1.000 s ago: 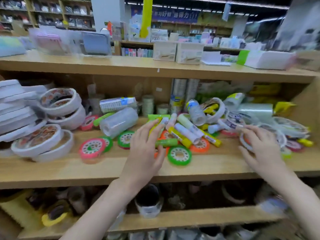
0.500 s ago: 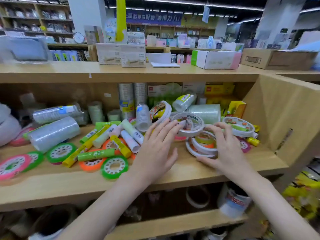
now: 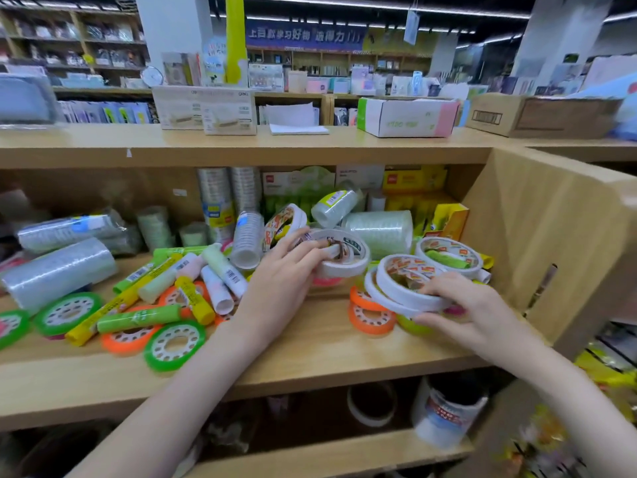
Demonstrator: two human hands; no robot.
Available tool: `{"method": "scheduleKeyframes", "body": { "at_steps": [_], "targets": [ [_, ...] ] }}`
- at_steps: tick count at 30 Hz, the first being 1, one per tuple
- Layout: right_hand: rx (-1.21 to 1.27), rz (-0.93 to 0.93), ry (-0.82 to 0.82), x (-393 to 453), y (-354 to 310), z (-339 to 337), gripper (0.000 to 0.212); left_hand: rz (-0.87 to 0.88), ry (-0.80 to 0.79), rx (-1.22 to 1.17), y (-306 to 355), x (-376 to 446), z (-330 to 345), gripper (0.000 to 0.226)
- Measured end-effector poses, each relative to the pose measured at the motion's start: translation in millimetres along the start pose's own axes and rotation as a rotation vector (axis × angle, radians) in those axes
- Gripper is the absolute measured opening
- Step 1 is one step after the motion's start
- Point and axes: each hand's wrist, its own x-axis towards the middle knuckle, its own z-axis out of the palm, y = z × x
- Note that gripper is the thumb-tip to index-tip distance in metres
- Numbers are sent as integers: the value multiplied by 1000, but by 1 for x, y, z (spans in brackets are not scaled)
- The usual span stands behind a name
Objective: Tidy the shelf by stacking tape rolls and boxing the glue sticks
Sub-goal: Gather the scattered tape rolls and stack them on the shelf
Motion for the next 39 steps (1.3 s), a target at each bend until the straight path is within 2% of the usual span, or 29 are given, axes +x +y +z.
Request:
{"method": "scheduleKeyframes", "body": {
  "at_steps": [5, 8, 11, 13, 17, 20, 22, 24, 28, 30, 32, 35, 39],
  "targets": [
    [63, 119, 163, -10, -3, -8, 62, -85, 10, -79, 2, -1, 0, 32],
    [48, 104, 254, -3, -13, 2, 55, -151, 50, -160, 4, -1, 1, 32],
    [47, 58, 286, 26, -22, 11, 38, -193, 65, -146, 6, -1, -2, 33],
    [8, 29, 170, 52, -26, 14, 32, -179, 64, -76, 5, -4, -5, 35],
    [-101, 59, -340, 91, -28, 24, 25, -226, 39, -12, -4, -15, -13, 32],
    [-197, 93, -466, 101, -29, 39, 26, -278, 28, 29, -5, -25, -15, 41],
    [-335, 18, -452, 103, -28, 52, 19, -332, 35, 139, -7, -28, -19, 46],
    [-362, -13, -427, 106, -26, 59, 16, -346, -2, 214, -14, -29, -22, 47],
    [-168, -54, -426, 111, -19, 48, 16, -375, -141, 172, -23, -28, -25, 58],
    [-69, -45, -414, 112, -17, 31, 14, -394, -188, 127, -22, -27, -27, 56],
    [21, 11, -371, 110, -17, 15, 9, -352, -184, 159, -24, -29, -24, 53],
    [95, 79, -317, 102, -18, 4, 28, -321, -176, 228, -26, -31, -17, 53],
    [212, 176, -231, 93, -20, 1, 29, -319, -181, 263, -23, -29, -16, 60]
  ]
}}
